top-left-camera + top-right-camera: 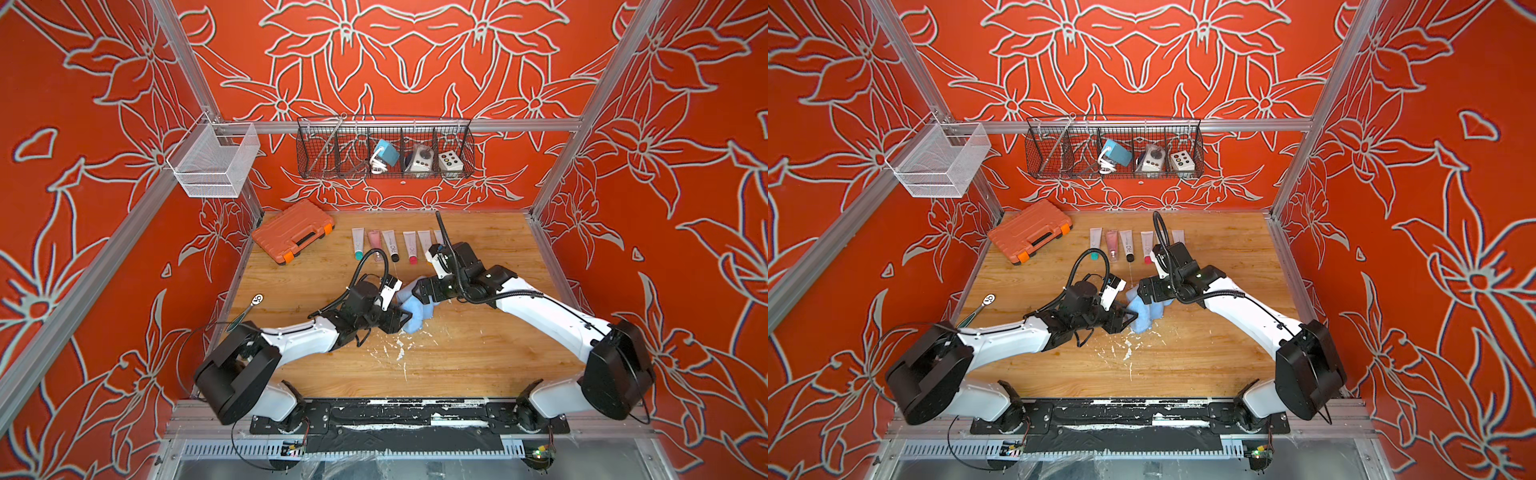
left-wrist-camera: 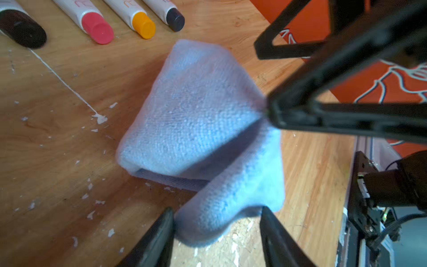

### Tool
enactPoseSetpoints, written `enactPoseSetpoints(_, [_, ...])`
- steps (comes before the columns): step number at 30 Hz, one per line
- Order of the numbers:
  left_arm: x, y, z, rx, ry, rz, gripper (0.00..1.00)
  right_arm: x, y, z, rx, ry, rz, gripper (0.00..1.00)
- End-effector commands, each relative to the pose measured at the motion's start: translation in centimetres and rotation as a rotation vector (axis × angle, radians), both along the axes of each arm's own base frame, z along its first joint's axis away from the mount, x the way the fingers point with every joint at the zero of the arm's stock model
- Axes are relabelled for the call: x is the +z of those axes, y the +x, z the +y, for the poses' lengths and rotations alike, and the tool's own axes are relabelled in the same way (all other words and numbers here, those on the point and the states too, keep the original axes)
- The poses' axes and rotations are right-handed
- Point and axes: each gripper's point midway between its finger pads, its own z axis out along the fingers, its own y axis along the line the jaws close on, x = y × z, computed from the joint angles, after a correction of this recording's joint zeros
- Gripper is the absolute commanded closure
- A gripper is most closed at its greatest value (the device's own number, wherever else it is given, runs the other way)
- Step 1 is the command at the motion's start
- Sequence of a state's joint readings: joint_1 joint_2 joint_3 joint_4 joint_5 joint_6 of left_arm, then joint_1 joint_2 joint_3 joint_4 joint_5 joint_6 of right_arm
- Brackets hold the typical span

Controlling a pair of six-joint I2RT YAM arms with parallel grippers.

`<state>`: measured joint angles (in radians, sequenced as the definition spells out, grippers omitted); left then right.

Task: Wipe the surface of the toothpaste tube
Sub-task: Place the cleaning item at the center of the board, then reset both arms

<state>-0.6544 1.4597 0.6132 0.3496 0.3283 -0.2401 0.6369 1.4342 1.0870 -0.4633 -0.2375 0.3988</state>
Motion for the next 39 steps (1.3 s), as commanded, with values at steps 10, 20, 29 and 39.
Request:
enactPoseSetpoints(10, [-0.1, 1.0, -0.2, 0.013, 0.028, -0.032, 0.96, 4.3, 0.7, -5.5, -0.115, 0.062, -0.081, 0.03])
enactPoseSetpoints(20, [3.4, 1.6, 2.2, 0.109, 0.093, -0.113, 0.43, 5.4, 0.7, -8.4, -0.168, 0.080, -0.108, 0.03])
enactPoseSetpoints(29, [9.2, 4.5, 11.7, 0.539, 0.208, -0.337, 0.28, 2.9, 2.3, -12.2, -0.294, -0.047, -0.193, 0.02])
enactPoseSetpoints(39, [8.9, 7.1, 26.3, 1.056, 0.361, -0.423, 0.25, -1.1, 4.3, -22.1, -0.647, -0.350, -0.479, 0.02])
